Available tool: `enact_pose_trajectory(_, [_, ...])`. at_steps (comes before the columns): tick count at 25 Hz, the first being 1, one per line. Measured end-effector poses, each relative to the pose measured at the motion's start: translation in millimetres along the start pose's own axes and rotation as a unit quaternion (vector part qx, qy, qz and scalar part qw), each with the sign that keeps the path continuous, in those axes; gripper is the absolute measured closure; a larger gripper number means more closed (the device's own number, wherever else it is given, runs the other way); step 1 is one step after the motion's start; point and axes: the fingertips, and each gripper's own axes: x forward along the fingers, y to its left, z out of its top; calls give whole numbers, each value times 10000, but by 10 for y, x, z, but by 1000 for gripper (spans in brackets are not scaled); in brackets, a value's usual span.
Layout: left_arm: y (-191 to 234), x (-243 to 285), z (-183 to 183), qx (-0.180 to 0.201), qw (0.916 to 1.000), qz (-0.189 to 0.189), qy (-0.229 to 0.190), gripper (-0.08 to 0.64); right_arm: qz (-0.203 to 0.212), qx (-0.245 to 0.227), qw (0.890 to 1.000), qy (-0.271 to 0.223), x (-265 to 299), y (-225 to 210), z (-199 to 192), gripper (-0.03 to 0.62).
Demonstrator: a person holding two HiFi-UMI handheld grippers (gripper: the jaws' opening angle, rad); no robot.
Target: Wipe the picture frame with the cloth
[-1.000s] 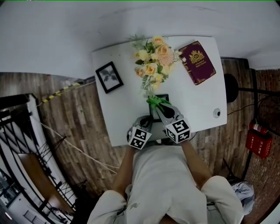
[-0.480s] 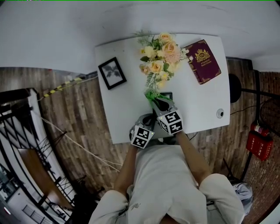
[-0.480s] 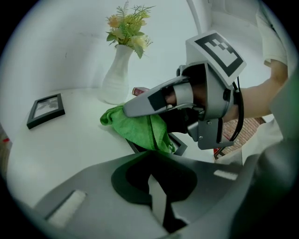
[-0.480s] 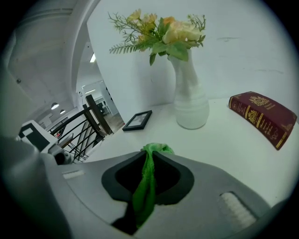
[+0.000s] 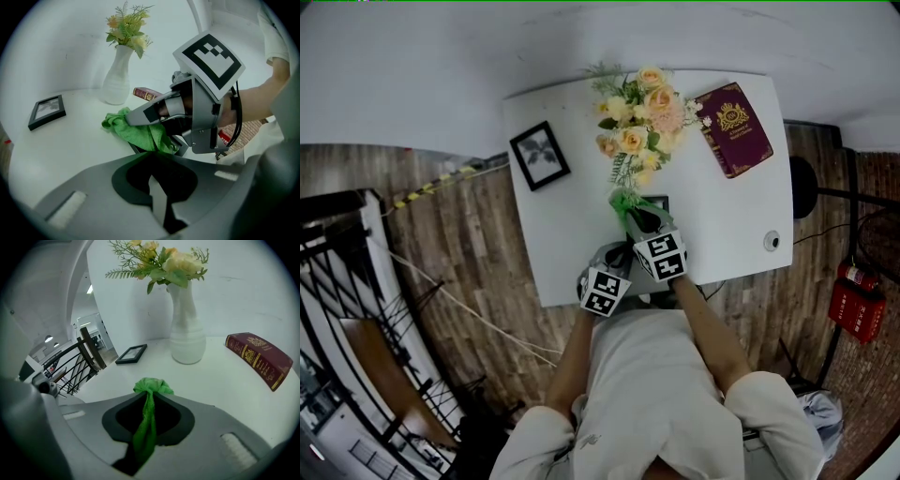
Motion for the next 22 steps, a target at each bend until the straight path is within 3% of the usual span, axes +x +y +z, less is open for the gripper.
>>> enact_pose_trajectory(22, [-9, 26, 7, 105, 9999, 123, 23, 540, -1135, 417, 9926, 145, -459, -632, -178, 548])
